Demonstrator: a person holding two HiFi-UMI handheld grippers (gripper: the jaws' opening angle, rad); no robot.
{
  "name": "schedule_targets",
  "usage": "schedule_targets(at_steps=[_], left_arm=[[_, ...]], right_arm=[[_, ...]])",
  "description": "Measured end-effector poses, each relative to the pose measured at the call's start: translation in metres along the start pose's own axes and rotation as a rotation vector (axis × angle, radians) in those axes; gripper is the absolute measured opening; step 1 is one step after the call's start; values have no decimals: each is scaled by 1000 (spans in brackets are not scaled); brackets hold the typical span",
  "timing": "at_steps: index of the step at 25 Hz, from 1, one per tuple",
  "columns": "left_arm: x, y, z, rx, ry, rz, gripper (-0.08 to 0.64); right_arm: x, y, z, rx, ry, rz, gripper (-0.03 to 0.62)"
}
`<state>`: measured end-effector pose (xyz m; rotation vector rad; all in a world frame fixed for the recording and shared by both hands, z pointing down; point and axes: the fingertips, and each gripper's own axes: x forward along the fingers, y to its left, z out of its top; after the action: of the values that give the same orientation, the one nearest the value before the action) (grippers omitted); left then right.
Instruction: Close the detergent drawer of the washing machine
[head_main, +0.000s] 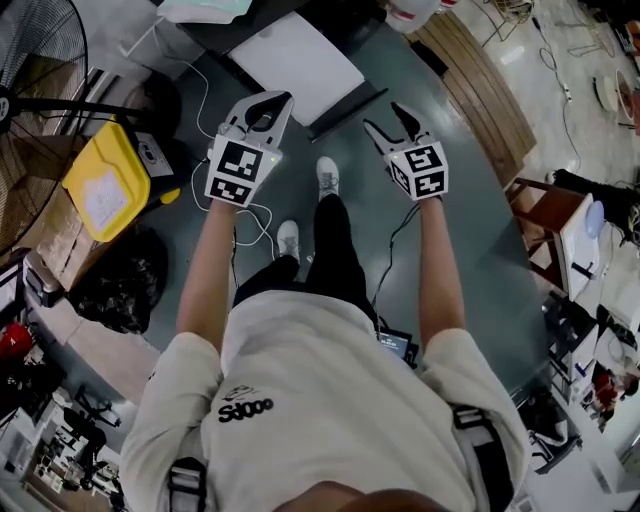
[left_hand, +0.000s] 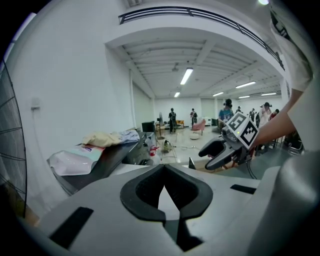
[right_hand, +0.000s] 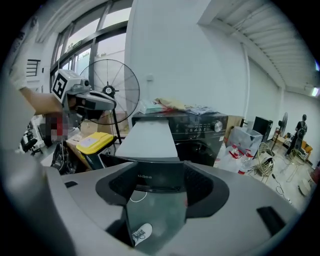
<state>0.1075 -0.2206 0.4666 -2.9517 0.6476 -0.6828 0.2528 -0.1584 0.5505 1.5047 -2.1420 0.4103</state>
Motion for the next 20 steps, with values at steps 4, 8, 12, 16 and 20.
schedule_targets(at_steps=[4, 8, 12, 16, 20], left_arm=[[18, 7, -14, 15, 58, 11, 18], [27, 7, -25, 5, 84, 2, 18], [28, 14, -34, -10, 113, 20, 18], [25, 26, -45, -51, 131, 49, 18], [18, 33, -54, -84, 132, 65, 18]], right_arm=[[22, -8, -14, 17, 21, 51, 253], [36, -11, -19, 13, 8, 56, 267], [44, -10, -20, -15, 11, 62, 275], [46, -10, -20, -1, 10, 51, 276], [46, -7, -18, 1, 26, 41, 275]])
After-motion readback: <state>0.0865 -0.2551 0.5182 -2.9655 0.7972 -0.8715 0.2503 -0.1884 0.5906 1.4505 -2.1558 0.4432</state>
